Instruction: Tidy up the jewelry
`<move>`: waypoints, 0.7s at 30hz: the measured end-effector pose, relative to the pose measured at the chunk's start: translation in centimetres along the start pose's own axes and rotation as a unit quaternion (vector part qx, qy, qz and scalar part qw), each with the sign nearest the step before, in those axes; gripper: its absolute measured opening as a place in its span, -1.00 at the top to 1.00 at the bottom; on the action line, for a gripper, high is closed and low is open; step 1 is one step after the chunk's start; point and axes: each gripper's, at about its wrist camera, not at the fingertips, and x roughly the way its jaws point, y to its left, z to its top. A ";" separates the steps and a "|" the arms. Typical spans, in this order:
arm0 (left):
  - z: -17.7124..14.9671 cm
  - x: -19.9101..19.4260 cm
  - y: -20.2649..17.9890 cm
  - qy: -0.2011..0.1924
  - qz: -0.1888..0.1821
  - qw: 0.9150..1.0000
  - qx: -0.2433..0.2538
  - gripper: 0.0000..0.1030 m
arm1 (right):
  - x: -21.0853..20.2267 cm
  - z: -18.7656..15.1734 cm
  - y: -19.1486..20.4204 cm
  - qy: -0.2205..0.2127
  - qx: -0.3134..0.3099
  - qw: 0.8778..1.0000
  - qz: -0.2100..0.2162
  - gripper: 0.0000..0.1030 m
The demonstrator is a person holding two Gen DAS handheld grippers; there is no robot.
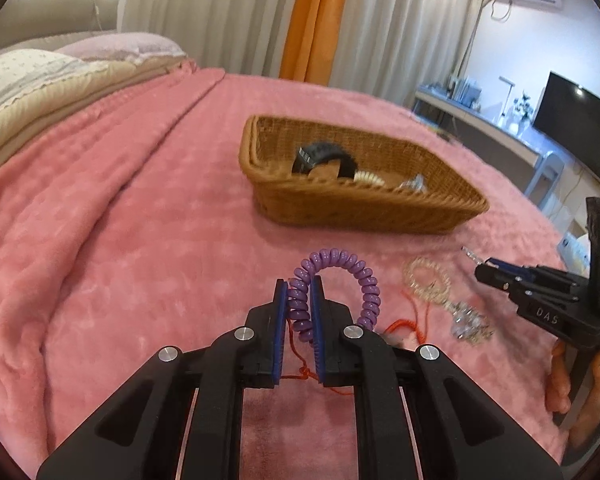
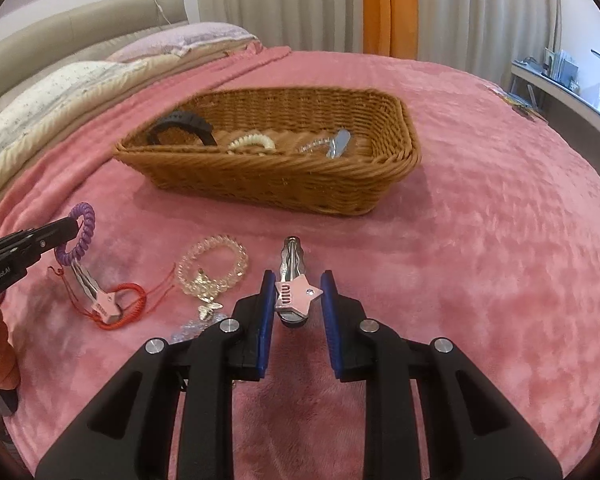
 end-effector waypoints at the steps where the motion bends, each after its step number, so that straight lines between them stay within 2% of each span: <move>1: 0.1 -0.3 -0.1 -0.007 -0.003 1.000 0.000 0.81 | -0.2 0.0 0.0 -0.003 0.001 1.000 0.003 0.61; 13: 1.3 -3.4 -0.6 -0.068 -0.051 0.996 -0.020 0.81 | -4.4 0.9 0.6 -0.070 0.014 0.997 0.041 0.61; 21: 3.6 -6.4 -0.9 -0.099 -0.087 0.991 -0.034 0.81 | -7.0 2.6 0.9 -0.097 0.019 0.994 0.035 0.61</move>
